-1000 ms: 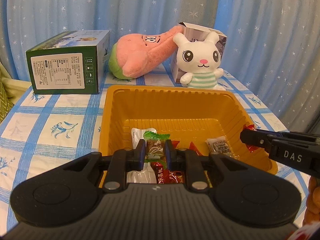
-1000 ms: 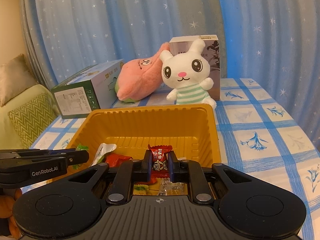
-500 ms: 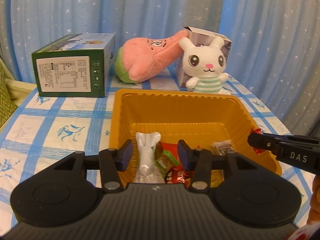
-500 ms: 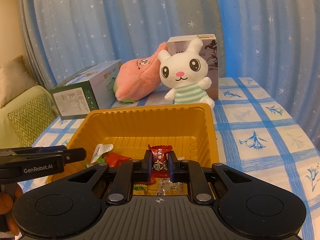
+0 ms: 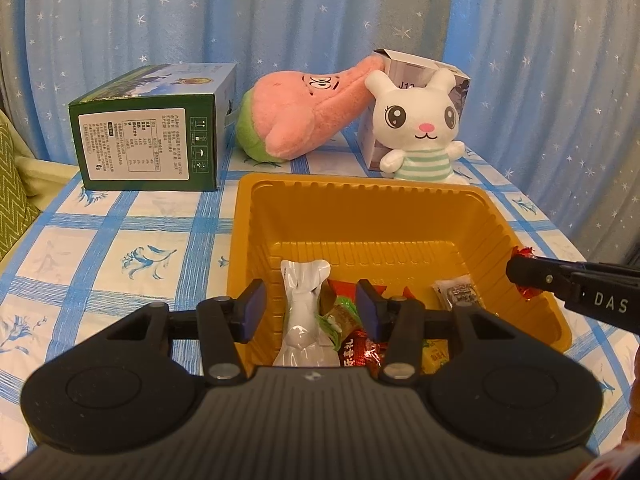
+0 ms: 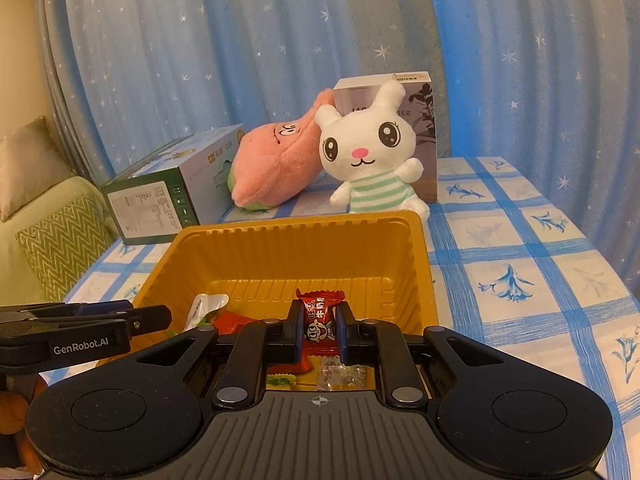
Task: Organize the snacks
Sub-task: 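Open both tools to release the candies into the tray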
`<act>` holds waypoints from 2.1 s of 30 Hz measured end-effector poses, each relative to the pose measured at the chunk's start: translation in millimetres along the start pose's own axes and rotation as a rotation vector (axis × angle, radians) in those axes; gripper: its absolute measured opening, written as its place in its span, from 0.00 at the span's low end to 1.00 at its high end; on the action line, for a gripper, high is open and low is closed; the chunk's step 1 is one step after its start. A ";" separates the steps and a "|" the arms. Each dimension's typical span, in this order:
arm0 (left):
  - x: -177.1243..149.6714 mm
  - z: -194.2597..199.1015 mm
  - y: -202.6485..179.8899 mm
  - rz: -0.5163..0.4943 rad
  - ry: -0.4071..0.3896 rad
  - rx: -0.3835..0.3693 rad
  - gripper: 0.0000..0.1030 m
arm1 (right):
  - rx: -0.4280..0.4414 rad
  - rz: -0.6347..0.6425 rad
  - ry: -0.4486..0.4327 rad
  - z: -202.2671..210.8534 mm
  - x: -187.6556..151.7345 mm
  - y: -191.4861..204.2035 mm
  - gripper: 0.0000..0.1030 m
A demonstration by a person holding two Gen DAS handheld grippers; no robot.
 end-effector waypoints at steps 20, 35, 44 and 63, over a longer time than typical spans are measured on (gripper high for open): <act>-2.9 -2.0 -2.6 -0.002 0.009 -0.010 0.46 | 0.024 -0.003 -0.007 -5.3 2.0 8.0 0.16; -3.8 -3.1 -0.8 -0.004 0.010 -0.003 0.61 | 0.051 -0.110 -0.047 -5.0 11.7 -8.0 0.55; -4.3 -3.3 -2.1 -0.019 0.008 -0.001 0.66 | -0.001 -0.097 -0.041 -4.2 11.4 -18.6 0.55; -3.8 -0.6 -3.5 -0.035 -0.009 -0.010 0.93 | -0.037 -0.042 -0.028 -5.0 6.0 -20.6 0.73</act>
Point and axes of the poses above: each gripper's, at about its wrist camera, not at the fingertips, and z roughly against the way its jaws point, y to its left, x to its top, the point moved 10 cm from there along -z, roughly the way its jaws point, and after that the axes turned 4 degrees about -z, right-handed, at the moved point
